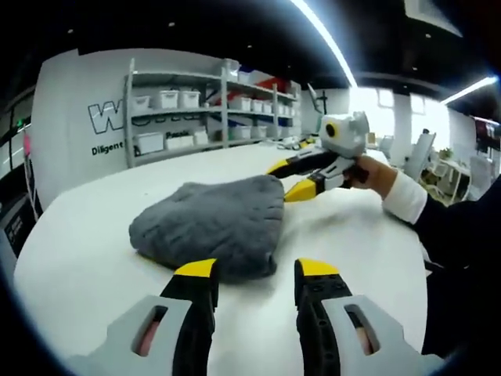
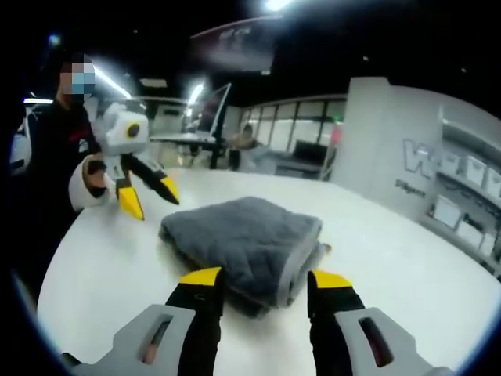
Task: Open the folded towel by lifting each exposed corner and separating the folded layers until the towel lies flat within the target outline without major curled edges
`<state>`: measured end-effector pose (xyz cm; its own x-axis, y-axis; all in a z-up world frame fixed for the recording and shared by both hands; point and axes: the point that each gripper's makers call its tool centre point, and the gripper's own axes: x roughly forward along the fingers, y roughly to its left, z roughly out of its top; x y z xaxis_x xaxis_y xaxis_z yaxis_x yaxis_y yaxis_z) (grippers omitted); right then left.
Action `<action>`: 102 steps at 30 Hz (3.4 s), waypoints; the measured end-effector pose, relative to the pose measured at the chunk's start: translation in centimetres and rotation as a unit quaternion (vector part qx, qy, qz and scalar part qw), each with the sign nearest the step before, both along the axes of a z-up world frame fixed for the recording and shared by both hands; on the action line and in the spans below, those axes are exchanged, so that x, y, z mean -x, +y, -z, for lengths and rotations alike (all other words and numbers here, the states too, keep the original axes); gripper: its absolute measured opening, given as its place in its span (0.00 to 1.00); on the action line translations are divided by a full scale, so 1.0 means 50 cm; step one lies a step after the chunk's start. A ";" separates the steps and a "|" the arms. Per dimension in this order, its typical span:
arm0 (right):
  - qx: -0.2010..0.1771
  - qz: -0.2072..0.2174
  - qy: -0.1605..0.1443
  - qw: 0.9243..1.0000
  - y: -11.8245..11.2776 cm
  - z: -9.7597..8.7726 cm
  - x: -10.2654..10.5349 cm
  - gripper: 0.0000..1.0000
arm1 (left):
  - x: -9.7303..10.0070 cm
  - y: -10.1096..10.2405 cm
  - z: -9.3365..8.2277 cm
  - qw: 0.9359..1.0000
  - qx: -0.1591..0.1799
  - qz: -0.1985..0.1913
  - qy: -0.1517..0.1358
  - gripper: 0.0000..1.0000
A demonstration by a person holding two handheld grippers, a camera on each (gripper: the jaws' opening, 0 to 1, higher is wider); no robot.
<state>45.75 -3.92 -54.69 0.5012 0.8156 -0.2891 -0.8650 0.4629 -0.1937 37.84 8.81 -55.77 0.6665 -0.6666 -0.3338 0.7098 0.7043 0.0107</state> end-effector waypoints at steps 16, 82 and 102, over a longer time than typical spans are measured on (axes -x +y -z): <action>-0.003 0.009 0.017 1.000 -0.002 0.009 0.001 0.25 | -0.001 -0.007 0.009 1.000 0.016 0.006 0.022 0.22; 0.005 -0.075 0.053 0.996 0.035 0.021 0.069 0.08 | -0.027 0.078 0.022 1.000 -0.016 -0.023 0.014 0.01; 0.011 -0.119 0.067 0.991 0.053 0.028 0.094 0.05 | -0.044 0.120 0.019 0.999 -0.012 -0.049 0.016 0.01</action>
